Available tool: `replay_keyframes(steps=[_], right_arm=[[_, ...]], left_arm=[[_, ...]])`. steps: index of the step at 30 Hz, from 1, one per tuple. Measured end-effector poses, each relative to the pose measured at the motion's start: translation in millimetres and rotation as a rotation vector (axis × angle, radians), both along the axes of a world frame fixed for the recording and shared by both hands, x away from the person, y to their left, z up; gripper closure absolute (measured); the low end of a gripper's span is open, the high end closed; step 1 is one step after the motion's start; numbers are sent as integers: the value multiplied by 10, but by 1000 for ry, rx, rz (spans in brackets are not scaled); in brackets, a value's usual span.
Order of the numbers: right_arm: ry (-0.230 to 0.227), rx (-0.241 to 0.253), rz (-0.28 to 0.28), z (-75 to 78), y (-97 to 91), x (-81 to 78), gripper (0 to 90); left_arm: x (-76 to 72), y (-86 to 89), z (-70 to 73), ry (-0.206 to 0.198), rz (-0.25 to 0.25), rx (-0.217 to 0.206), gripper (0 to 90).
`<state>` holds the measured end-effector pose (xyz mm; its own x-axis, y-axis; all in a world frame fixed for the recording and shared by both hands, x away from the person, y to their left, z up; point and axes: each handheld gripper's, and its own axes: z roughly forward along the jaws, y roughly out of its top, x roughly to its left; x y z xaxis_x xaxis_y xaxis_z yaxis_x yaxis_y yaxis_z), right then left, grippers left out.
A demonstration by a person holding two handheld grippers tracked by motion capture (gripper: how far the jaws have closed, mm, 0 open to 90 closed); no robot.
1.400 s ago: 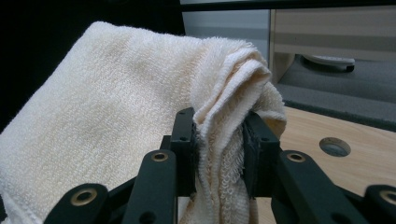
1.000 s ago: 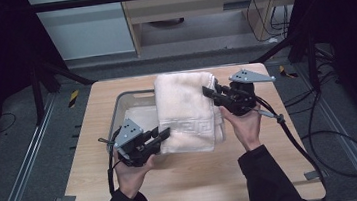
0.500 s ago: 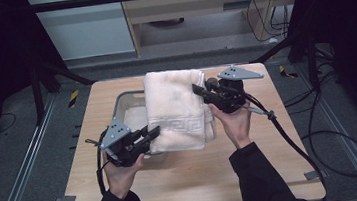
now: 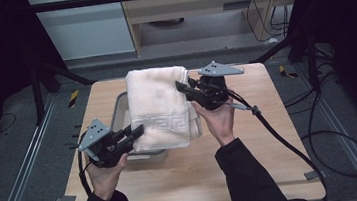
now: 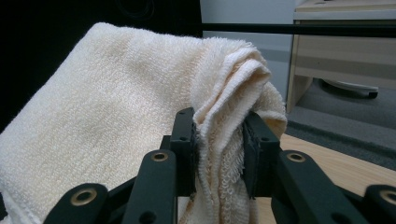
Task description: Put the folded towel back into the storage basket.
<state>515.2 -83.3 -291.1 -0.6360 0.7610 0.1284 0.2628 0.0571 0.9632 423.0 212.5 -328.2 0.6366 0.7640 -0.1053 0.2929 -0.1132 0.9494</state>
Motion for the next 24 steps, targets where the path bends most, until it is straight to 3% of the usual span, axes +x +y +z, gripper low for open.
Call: replay_keyframes(steps=[24], right_arm=[[4, -15, 30, -1, 502, 120, 696]], left_arm=[[9, 415, -20, 22, 69, -14, 750]])
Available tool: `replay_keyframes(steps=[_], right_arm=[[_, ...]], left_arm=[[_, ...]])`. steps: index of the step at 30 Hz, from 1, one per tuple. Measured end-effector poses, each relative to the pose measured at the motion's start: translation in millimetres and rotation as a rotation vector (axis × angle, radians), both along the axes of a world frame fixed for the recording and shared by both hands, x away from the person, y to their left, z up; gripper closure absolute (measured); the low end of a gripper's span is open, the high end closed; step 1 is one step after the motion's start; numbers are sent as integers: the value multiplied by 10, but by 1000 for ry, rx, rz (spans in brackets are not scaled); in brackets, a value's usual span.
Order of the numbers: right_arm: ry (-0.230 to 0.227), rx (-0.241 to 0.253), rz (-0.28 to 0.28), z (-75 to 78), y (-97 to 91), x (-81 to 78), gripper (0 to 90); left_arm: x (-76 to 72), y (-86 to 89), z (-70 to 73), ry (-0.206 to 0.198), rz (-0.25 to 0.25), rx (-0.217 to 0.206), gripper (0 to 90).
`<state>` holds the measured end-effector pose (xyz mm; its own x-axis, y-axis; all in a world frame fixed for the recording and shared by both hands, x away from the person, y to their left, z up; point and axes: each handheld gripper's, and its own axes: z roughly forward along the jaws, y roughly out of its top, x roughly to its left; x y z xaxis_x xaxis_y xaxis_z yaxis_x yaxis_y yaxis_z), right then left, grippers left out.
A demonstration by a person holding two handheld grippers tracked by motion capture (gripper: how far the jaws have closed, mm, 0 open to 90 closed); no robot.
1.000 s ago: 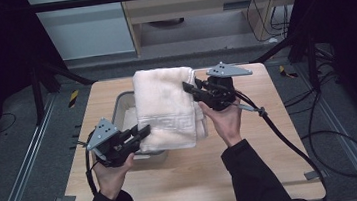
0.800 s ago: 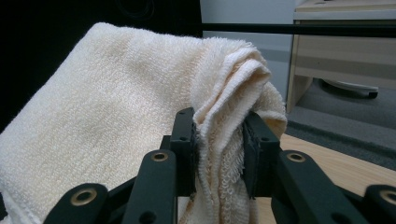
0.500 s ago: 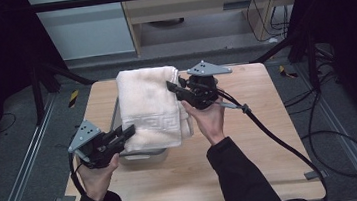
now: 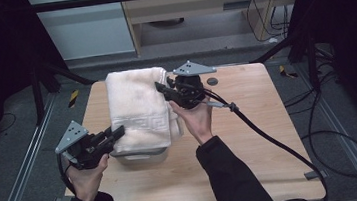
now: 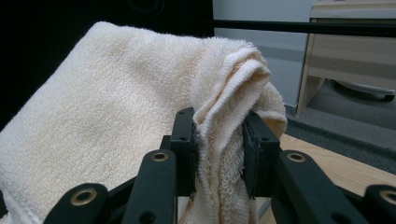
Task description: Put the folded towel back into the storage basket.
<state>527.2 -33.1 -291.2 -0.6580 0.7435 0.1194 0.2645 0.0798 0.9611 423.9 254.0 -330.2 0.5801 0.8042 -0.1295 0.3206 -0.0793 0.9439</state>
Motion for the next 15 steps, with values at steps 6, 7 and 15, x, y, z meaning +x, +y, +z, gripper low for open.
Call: replay_keyframes(steps=[6, 7, 15], right_arm=[[17, -8, 2, -77, 92, 60, 696], [20, -6, 2, -94, 107, 73, 695], [51, -9, 2, -265, 218, 187, 695]], left_arm=[[37, 64, -59, 26, 13, 5, 750], [47, 75, -71, 30, 14, 10, 750], [128, 143, -180, 62, 39, 34, 749]])
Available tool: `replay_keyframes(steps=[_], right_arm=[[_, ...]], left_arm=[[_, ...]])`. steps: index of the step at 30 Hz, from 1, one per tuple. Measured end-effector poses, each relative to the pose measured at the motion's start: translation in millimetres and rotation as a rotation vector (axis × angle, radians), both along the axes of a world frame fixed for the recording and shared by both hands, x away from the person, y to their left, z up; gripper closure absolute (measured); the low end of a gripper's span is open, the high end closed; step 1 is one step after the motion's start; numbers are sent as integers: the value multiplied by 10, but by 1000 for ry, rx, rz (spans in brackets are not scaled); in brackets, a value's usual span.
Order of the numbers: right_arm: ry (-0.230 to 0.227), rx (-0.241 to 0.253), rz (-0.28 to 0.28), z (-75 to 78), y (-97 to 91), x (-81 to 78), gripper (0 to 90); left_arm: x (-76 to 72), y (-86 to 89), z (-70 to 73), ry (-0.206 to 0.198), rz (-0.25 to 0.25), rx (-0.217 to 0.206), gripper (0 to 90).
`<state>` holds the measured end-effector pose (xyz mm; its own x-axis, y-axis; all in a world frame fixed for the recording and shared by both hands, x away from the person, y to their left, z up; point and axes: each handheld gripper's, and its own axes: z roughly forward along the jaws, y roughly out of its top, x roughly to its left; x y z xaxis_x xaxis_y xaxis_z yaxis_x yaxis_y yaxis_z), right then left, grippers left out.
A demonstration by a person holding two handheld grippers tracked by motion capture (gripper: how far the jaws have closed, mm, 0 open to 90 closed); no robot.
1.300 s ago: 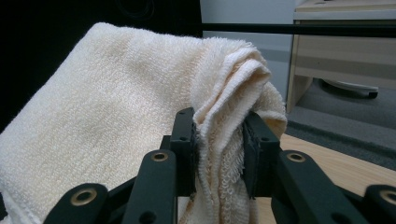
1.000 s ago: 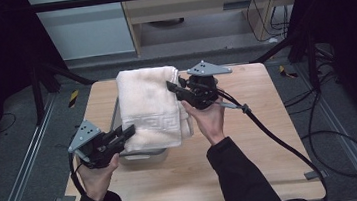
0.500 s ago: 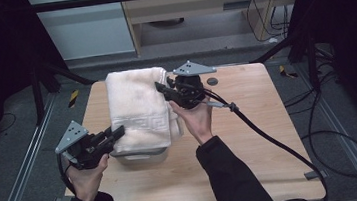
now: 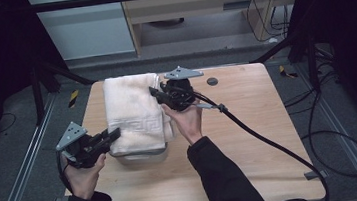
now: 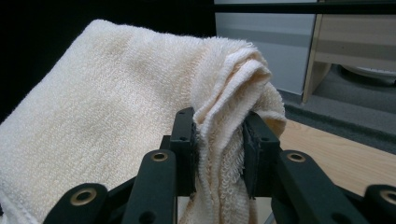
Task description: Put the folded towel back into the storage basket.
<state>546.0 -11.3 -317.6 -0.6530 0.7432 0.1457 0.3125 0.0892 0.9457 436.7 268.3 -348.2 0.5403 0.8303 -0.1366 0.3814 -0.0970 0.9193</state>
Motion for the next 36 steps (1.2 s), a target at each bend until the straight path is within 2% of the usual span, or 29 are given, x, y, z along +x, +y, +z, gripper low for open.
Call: replay_keyframes(steps=[10, 18, 36], right_arm=[[42, -2, 4, -257, 147, 165, 693], [73, -18, -3, -434, 220, 272, 692], [114, -43, -9, -729, 324, 438, 690]], left_arm=[[146, 90, -178, 59, 36, 30, 750], [264, 144, -317, 105, 39, 48, 750], [456, 192, -555, 162, 60, 88, 749]])
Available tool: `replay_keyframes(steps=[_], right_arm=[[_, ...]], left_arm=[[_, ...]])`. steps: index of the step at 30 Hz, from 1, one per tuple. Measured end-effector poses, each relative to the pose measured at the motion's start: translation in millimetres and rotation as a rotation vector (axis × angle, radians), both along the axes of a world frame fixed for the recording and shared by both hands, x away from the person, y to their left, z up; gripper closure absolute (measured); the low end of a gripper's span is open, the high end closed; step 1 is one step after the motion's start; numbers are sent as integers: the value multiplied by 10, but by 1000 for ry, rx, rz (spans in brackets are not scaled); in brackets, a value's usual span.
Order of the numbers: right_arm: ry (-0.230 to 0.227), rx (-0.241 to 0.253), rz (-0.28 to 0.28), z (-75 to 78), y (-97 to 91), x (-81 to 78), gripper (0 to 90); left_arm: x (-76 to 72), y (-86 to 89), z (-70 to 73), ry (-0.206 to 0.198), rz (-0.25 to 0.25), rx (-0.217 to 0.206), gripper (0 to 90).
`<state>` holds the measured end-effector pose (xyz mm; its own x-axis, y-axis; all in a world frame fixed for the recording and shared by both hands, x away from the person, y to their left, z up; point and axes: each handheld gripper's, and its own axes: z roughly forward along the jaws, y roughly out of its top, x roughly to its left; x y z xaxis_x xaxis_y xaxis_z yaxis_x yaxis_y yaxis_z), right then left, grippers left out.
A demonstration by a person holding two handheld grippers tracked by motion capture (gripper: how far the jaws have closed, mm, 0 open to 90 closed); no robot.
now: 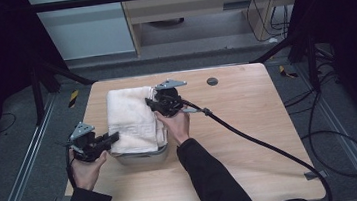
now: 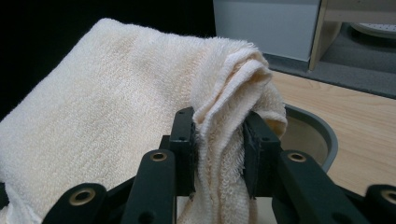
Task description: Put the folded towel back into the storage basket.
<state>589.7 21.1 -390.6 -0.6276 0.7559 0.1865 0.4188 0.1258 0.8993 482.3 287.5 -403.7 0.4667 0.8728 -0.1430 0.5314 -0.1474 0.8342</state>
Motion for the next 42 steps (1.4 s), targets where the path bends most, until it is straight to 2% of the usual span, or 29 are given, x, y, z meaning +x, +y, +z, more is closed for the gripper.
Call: replay_keyframes(steps=[5, 11, 19, 28, 35, 37, 39, 42], right_arm=[[17, -19, -7, -82, 19, 46, 690], [36, -39, -17, -192, 27, 82, 689], [52, -48, -37, -341, 18, 95, 687], [56, -59, -56, -420, -2, 77, 678], [53, -80, -52, -447, 0, 79, 655], [50, -89, -50, -453, 0, 80, 650], [49, -95, -44, -462, 5, 77, 641], [37, -112, -40, -481, 8, 80, 616]], left_arm=[[62, -16, -66, 21, 10, 7, 749], [128, -59, -159, 42, 20, 46, 750], [185, -108, -265, 69, 27, 74, 748], [209, -158, -316, 70, 39, 106, 736], [208, -187, -330, 63, 73, 144, 665], [211, -182, -331, 58, 77, 142, 622], [213, -179, -332, 59, 71, 130, 599], [206, -191, -329, 52, 75, 134, 582]])
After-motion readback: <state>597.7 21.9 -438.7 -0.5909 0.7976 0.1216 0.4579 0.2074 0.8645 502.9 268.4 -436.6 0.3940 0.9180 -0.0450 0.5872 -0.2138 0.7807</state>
